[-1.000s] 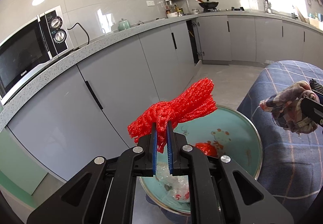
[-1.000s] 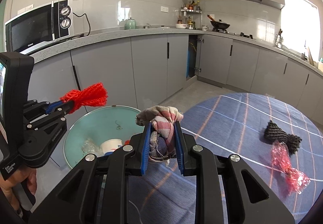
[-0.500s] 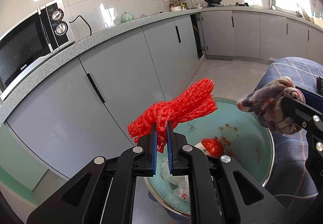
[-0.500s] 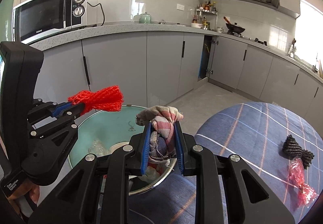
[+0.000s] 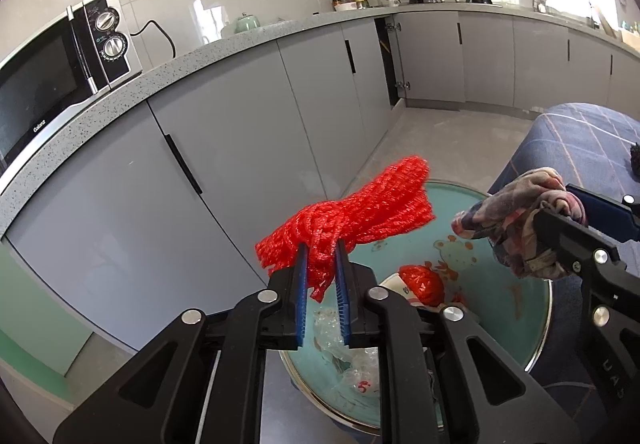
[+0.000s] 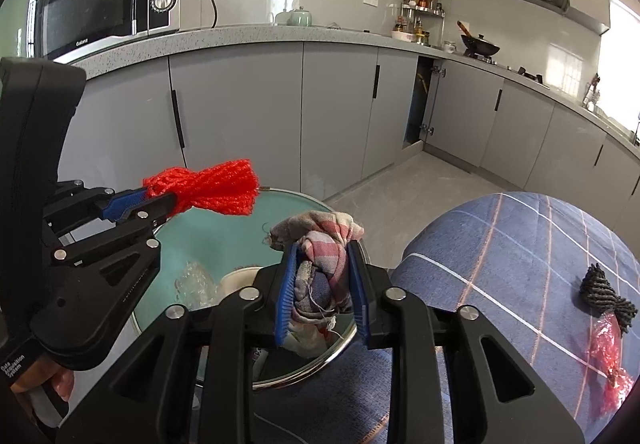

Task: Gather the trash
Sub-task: 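Lower the red mesh net and patterned cloth into the teal bin and open both grippers, then move both grippers back over the black scrubber and pink bag on the table, then grasp the black scrubber with the left gripper while the right gripper grasps the pink bag, then carry the black scrubber and pink bag over the teal bin, then open the right gripper to drop the pink bag while the left gripper releases the scrubber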

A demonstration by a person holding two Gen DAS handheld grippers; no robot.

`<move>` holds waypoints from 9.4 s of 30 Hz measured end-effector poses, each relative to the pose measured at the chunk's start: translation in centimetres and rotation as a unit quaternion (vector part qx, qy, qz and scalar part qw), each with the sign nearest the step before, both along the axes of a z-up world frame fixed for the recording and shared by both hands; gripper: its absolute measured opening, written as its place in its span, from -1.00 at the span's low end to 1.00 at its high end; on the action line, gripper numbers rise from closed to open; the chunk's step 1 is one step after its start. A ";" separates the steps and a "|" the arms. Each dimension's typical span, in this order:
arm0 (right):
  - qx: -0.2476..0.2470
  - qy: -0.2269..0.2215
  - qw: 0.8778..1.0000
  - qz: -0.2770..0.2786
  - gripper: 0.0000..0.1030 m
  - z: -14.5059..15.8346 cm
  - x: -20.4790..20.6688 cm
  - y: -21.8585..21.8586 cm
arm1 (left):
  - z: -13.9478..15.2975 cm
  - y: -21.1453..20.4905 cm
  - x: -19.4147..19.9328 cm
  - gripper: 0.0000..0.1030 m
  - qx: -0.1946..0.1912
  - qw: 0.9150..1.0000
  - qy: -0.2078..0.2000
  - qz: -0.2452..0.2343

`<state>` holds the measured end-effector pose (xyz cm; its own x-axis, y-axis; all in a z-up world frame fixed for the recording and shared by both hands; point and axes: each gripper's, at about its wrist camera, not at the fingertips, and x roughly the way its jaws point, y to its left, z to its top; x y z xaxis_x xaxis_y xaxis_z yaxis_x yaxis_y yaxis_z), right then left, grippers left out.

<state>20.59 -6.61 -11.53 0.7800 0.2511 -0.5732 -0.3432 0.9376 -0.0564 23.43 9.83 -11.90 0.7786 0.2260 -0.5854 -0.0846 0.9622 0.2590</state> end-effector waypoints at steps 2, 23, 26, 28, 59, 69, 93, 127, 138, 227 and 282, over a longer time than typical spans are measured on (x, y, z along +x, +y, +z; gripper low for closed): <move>0.001 -0.004 1.000 -0.007 -0.23 0.0 0.0 0.0 | -0.1 -0.1 0.0 -0.46 0.006 1.000 0.001 0.001; 0.004 -0.009 0.999 -0.032 0.12 0.4 -0.9 -1.4 | 0.2 -0.6 -0.7 0.41 0.026 1.000 -0.008 0.015; 0.000 -0.012 0.999 -0.035 0.13 0.5 -1.3 -1.6 | 0.5 -0.8 -1.0 0.41 0.029 0.999 -0.012 0.015; -0.001 -0.013 0.999 -0.037 0.14 0.6 -1.4 -1.9 | 0.6 -0.9 -1.1 0.49 0.031 0.999 -0.014 0.016; -0.053 0.002 0.978 -0.200 0.26 1.8 -4.2 -15.7 | 1.4 -9.3 -2.7 0.78 0.037 0.998 -0.014 -0.057; -0.073 0.073 0.957 -0.270 0.26 -0.6 -3.9 -23.9 | 2.2 -15.1 -2.5 0.78 0.013 0.992 -0.004 -0.126; -0.053 0.079 0.942 -0.321 -0.53 0.3 -7.2 -30.1 | 4.2 -27.5 -0.4 0.78 0.028 0.970 -0.023 -0.241; -0.026 0.105 0.930 -0.351 -0.52 -1.2 -4.8 -37.0 | -0.8 -38.3 3.5 -0.71 -0.024 0.931 0.093 -0.352; -0.015 0.090 0.949 -0.302 -0.52 0.0 -4.8 -31.0 | 1.1 -30.8 1.1 -0.71 -0.045 0.949 0.070 -0.303; -0.049 0.054 0.997 -0.025 -0.52 1.6 -0.4 -2.5 | 1.8 -0.4 -0.7 -0.71 -0.017 0.999 0.027 -0.006; -0.059 0.044 0.996 0.045 -0.51 1.2 0.3 2.5 | 1.6 2.1 -1.2 -0.70 0.011 0.999 0.018 0.049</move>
